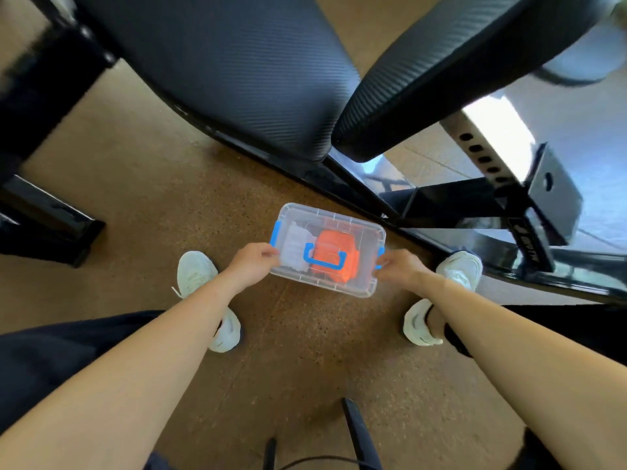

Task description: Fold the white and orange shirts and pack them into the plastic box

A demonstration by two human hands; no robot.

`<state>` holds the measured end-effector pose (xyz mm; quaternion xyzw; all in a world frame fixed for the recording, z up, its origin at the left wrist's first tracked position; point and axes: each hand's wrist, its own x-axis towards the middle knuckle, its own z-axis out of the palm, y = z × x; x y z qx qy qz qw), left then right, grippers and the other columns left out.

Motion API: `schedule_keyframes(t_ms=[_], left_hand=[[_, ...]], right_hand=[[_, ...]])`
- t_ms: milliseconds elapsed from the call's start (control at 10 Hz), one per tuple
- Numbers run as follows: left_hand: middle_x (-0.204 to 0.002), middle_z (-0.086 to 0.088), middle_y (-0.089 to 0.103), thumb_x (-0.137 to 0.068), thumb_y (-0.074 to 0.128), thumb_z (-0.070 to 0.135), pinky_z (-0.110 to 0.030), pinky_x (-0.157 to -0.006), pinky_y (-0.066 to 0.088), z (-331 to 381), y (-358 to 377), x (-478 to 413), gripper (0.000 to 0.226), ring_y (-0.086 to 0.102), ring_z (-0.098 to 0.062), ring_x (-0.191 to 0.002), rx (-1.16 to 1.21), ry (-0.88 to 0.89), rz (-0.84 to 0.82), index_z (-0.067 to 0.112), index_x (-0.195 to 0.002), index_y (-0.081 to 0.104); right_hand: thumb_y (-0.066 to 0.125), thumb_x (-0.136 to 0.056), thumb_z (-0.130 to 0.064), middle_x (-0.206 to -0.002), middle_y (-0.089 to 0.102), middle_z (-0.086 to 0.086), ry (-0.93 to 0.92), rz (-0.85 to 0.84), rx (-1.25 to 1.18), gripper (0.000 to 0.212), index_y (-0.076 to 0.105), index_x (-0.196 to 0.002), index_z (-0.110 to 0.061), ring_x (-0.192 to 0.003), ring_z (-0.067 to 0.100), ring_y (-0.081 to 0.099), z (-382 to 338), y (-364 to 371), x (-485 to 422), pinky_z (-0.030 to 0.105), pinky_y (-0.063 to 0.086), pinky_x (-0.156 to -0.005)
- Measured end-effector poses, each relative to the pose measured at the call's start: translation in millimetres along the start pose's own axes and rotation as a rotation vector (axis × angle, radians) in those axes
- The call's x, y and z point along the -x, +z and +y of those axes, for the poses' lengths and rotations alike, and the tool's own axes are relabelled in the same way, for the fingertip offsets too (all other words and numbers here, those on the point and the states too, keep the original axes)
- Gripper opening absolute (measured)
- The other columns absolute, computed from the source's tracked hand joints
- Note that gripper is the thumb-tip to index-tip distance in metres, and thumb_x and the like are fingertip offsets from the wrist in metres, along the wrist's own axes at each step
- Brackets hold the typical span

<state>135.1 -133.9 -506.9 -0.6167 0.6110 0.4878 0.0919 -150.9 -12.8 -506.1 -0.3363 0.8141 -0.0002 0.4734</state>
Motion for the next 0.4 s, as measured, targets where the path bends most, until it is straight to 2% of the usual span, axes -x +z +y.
schedule_keyframes(t_ms=[100,300,400], left_hand=[[-0.134,0.003,0.062,-0.097,0.063,0.026,-0.028,-0.086,0.048,19.5,-22.8,35.2,0.035,0.059,-0.014,-0.117,0.005,0.082,0.020,0.025,-0.132,0.064],[-0.119,0.007,0.064,-0.099,0.060,0.024,-0.024,-0.079,0.047,60.1,-53.9,112.6,0.027,0.060,-0.010,-0.107,0.049,0.253,0.124,0.025,-0.125,0.067],[-0.114,0.006,0.067,-0.099,0.059,0.023,-0.026,-0.085,0.051,74.8,-61.4,151.8,0.024,0.062,-0.012,-0.106,0.092,0.370,0.133,0.023,-0.121,0.068]], right_hand=[[0.075,-0.086,-0.027,-0.118,0.064,0.002,-0.097,0.012,0.046,0.029,0.069,-0.114,-0.023,-0.098,0.015,0.062,-17.9,-18.7,33.0,0.025,0.047,-0.076],[0.071,-0.092,-0.020,-0.102,0.066,-0.001,-0.329,0.063,0.011,0.025,0.068,-0.116,-0.015,-0.080,0.003,0.062,-40.6,-45.1,116.1,0.016,0.048,-0.067],[0.069,-0.092,-0.023,-0.106,0.069,-0.004,-0.425,0.126,-0.026,0.023,0.071,-0.115,-0.018,-0.088,0.005,0.064,-44.8,-54.3,152.8,0.020,0.053,-0.080]])
